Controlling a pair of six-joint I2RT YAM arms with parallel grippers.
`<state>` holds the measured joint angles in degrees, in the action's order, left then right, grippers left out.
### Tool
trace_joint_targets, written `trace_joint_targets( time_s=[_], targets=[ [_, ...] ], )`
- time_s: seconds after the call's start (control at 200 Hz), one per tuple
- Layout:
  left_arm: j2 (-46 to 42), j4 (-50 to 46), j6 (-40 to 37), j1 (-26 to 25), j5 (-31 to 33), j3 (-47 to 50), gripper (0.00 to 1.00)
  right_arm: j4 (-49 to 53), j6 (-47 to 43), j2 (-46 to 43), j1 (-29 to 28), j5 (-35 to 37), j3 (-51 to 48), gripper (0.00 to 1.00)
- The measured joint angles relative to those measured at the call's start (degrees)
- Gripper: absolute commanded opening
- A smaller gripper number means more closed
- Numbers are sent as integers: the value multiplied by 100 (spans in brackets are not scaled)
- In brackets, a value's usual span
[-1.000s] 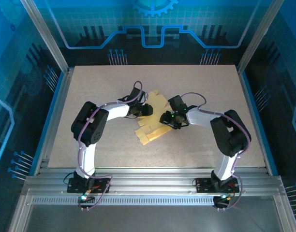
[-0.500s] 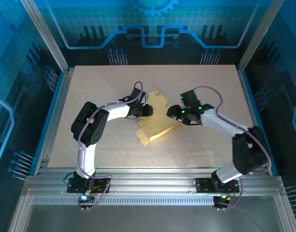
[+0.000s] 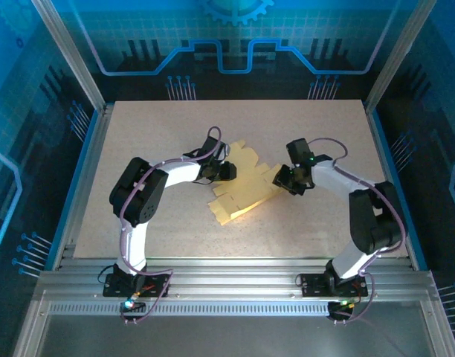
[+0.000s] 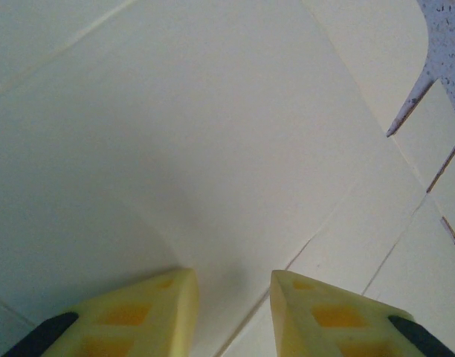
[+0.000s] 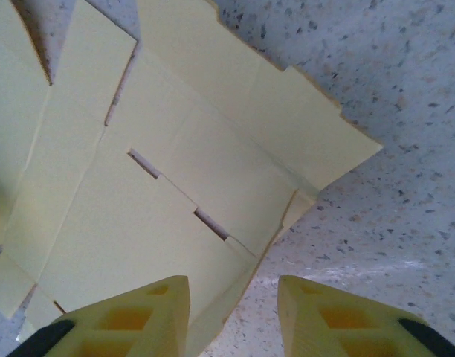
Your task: Fold the paper box
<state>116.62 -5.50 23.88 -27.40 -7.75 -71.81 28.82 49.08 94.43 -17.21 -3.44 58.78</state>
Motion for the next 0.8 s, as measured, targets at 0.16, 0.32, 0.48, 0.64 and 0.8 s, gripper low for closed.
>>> trace_joint_targets(
  time_s=[0.16, 0.32, 0.48, 0.64, 0.8],
  targets=[
    [-13, 28, 0, -4, 0, 33, 34, 332, -361, 417, -149, 127, 505, 20],
    [-74, 37, -4, -22, -2, 114, 34, 894, -1182, 734, -295, 369, 1147, 18],
    [-105, 24, -28, -26, -2, 149, 34, 1587, -2258, 1134, -299, 413, 1707, 15],
    [-107, 13, -35, -26, -4, 146, 34, 2151, -3615, 1322, -330, 369, 2009, 11],
    [-105, -76, -85, -26, -46, 101, 34, 2500, -4878, 1386, -546, 459, 2179, 2]
  ],
)
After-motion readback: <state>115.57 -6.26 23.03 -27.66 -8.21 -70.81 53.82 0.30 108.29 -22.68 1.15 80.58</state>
